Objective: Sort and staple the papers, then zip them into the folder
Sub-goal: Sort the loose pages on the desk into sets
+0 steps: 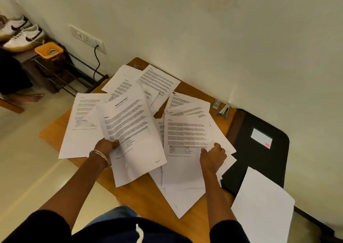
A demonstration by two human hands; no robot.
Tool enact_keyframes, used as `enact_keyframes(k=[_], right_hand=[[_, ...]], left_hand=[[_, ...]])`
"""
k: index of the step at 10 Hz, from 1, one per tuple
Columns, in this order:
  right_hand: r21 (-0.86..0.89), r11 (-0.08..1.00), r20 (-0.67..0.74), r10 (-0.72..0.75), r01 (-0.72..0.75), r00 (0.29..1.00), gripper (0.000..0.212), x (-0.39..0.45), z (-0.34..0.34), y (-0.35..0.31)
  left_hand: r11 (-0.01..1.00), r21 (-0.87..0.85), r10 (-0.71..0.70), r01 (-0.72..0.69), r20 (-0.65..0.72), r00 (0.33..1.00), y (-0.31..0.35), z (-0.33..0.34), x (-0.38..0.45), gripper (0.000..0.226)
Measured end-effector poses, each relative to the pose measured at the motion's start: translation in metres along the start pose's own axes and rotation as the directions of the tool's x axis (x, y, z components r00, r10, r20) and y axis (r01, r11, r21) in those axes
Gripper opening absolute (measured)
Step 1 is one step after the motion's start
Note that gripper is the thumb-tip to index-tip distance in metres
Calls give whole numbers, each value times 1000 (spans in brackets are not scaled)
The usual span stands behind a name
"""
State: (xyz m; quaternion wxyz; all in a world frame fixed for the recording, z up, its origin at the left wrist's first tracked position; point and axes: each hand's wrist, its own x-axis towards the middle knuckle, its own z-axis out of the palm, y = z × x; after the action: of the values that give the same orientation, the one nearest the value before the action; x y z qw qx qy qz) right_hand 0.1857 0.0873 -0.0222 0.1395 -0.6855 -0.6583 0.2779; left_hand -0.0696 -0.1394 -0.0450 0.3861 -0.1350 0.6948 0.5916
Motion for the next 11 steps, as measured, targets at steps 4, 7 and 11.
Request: enact_keyframes(k=[4,7,11], right_hand=[[-506,848,295,-3,159,956,113,9,20,2],[-588,806,366,194,65,910,122,26,12,-16],[-565,777,-63,295,-278,953,42,34,-56,8]], left_hand=[[957,257,-144,135,16,989,9,2,35,37],[981,34,-192,190,88,977,26,-4,38,33],[856,513,-117,64,71,991,15,17,96,44]])
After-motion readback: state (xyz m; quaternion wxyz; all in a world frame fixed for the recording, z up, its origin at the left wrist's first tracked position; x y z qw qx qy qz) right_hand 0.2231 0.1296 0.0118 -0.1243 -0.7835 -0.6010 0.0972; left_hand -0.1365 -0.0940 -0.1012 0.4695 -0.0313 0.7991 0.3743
